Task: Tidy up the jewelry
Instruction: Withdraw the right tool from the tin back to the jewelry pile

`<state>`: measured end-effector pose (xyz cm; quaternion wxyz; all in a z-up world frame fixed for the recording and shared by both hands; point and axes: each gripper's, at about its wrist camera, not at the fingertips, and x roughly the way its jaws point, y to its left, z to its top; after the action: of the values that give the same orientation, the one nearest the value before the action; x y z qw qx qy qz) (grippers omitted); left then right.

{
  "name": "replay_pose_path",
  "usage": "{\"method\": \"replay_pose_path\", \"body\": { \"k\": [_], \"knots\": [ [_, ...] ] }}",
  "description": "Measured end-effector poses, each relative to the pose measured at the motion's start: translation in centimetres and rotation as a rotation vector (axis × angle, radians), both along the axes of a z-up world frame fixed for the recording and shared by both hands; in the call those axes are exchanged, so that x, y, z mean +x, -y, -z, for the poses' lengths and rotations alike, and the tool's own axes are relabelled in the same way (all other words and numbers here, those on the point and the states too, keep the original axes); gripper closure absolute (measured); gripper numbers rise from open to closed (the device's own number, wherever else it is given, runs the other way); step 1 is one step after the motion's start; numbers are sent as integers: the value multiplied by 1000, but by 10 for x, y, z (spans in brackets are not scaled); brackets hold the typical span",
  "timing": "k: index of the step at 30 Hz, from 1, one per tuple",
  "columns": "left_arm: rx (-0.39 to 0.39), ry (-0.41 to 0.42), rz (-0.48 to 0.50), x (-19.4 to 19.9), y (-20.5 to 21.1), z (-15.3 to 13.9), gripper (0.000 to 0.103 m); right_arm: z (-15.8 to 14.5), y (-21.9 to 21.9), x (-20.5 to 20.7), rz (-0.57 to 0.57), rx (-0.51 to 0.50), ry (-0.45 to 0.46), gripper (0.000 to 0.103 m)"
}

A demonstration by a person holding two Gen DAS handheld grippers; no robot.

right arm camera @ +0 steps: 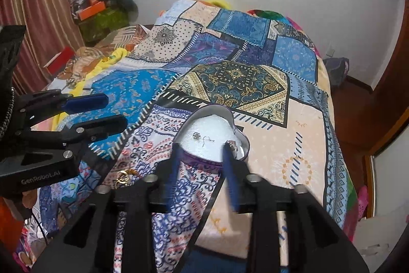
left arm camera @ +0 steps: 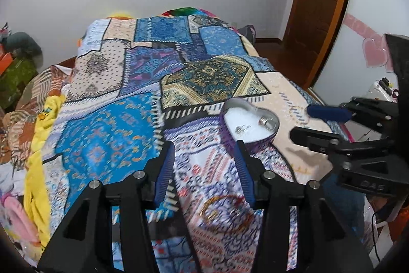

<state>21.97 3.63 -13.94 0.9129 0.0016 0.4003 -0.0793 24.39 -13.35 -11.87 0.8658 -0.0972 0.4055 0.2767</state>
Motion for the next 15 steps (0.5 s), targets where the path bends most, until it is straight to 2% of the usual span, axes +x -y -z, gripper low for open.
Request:
{"method": "replay_pose_path", "body": {
  "k": [7,15],
  "knots": [
    [19,-41,-39,-18,-21,13,56,0,-7,-19,-13,-4,14,55],
    [65,-163,-18,-31,-22,59,56,19,-13,-34,-21,-40,-11,55]
  ]
}}
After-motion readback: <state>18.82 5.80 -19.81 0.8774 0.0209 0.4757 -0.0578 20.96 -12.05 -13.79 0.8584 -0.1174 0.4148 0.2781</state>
